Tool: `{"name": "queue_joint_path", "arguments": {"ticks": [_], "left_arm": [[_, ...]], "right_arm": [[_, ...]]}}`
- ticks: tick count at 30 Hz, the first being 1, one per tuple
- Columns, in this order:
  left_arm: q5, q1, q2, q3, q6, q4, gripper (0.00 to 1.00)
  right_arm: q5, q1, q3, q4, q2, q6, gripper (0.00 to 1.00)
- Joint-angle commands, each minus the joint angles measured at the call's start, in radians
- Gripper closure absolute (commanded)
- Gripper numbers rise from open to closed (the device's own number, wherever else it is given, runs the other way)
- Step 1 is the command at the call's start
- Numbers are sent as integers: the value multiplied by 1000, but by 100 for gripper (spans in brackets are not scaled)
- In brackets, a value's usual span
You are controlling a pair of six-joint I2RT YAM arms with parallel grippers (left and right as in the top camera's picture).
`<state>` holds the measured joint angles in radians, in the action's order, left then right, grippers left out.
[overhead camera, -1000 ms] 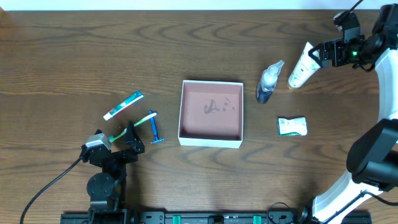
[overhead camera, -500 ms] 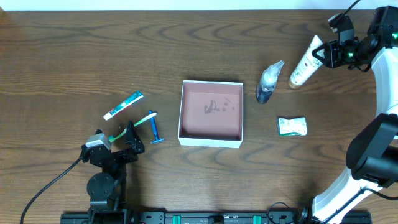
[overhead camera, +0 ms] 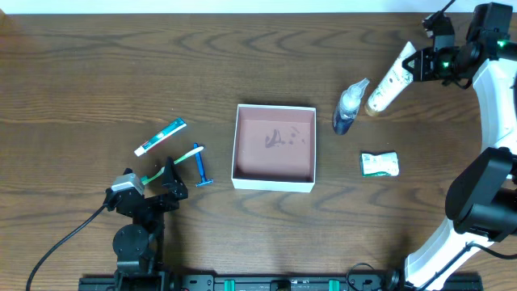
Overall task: Pack container
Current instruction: 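Lift the Pantene tube and carry it over the box with the right gripper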
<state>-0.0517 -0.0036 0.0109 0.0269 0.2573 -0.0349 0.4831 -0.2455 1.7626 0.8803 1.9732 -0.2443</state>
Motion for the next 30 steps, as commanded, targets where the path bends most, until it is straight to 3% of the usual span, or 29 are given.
{"name": "queue_joint_path", "arguments": {"ticks": [1,10,20,30], "left_arm": [[-8,3,-4,-23,-13,-34,2],[-8,3,-4,-23,-13,-34,2],[-8,3,-4,-23,-13,-34,2],[-8,3,-4,-23,-13,-34,2]], "right_arm": [[-114,2,59,35,-64,109,99],[-362,50,290,250,-272,116,99],[-371,296,377,303,-547,238,99],[-442,618,360,316,-478,414,99]]}}
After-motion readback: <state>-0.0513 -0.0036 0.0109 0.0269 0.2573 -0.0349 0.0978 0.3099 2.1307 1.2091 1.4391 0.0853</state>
